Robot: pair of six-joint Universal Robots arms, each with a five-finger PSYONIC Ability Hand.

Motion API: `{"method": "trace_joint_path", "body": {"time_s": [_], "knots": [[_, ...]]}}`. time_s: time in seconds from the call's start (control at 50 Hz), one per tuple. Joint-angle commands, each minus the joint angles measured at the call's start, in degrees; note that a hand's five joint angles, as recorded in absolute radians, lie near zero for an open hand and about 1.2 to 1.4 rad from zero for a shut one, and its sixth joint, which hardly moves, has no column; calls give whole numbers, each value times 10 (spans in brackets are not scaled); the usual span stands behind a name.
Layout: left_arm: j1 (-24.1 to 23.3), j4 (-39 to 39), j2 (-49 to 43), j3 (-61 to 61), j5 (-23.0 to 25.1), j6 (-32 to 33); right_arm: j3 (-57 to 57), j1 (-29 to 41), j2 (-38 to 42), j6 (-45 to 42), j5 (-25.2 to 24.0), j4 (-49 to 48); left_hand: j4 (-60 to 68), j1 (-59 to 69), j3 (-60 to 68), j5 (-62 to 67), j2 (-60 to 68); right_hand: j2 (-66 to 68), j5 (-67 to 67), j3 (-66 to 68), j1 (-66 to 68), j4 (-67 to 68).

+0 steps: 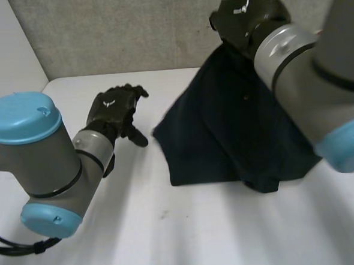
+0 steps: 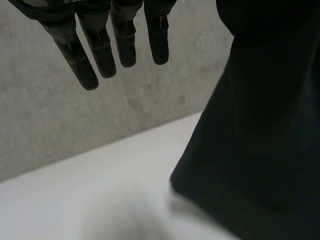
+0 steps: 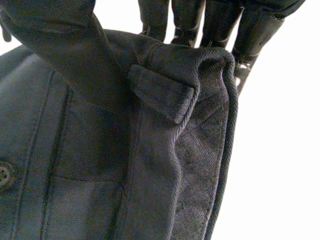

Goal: Fold the shorts.

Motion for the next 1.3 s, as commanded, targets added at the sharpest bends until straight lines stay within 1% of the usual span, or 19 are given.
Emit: {"method": "trace_joint_path", "body": {"time_s": [0.02,0.12,0.18,0.2,0.22,0.24,0.26,0.32,0.38,0.5,0.6,0.68,0.78,0.86,0.98,1.08,1.12,1.22,1.3], "knots": [[-11,4,-23,36,5,1,46,3,-52,-2,-27,10,-24,-35,-28,-22,-28,126,142,130,234,118],[-18,-4,-87,76,24,1,85,4,-81,-2,-30,9,-30,-40,-34,-27,-33,126,142,130,234,118],[-23,-7,-115,93,36,2,102,-2,-103,-3,-27,2,4,-7,0,7,1,126,142,130,234,118],[-25,-17,-131,102,43,4,102,-2,-106,-3,-27,1,112,102,108,115,109,126,142,130,234,118],[-25,-26,-140,108,47,8,103,-2,-107,-3,-25,1,263,253,259,266,260,126,142,130,234,118],[-25,-30,-143,110,48,9,104,-3,-107,-2,-22,1,331,321,327,334,328,126,142,130,234,118],[-23,-46,-147,116,47,16,106,-3,-107,-2,-22,1,605,594,601,608,602,126,142,130,234,118],[-20,-68,-143,122,43,25,110,-3,-107,-1,-22,-1,608,597,604,611,605,126,142,130,234,118],[-18,-79,-113,121,43,30,110,-12,-107,-1,-22,-12,608,597,604,611,605,126,142,130,234,118],[-1,-77,62,100,41,30,102,-41,-116,2,-21,-55,608,597,604,611,605,126,142,130,234,118],[26,-64,221,106,42,30,95,-55,-146,4,-5,-104,608,597,604,611,605,126,142,130,234,118],[40,-63,291,110,47,31,98,-57,-166,5,3,-115,608,597,604,611,605,126,142,130,234,118],[41,-70,340,110,49,31,109,-56,-200,7,4,-115,608,597,604,611,605,126,142,130,234,118],[41,-93,390,110,49,32,128,-55,-251,22,4,-114,608,597,604,611,605,126,142,130,234,118],[42,-120,447,123,47,35,145,-52,-316,38,2,-112,608,597,604,611,605,126,142,130,234,118],[47,-127,469,130,45,69,148,-51,-340,38,1,-106,608,597,604,611,605,126,142,130,234,118],[47,-128,466,130,44,86,148,-53,-340,38,0,-92,608,597,604,611,605,126,142,130,234,118],[47,-128,442,122,43,91,151,-57,-332,38,-5,-54,608,597,604,611,605,126,142,130,234,118],[47,-128,378,120,43,93,160,-65,-271,38,-14,-39,608,597,604,611,605,126,142,130,234,118]]}}
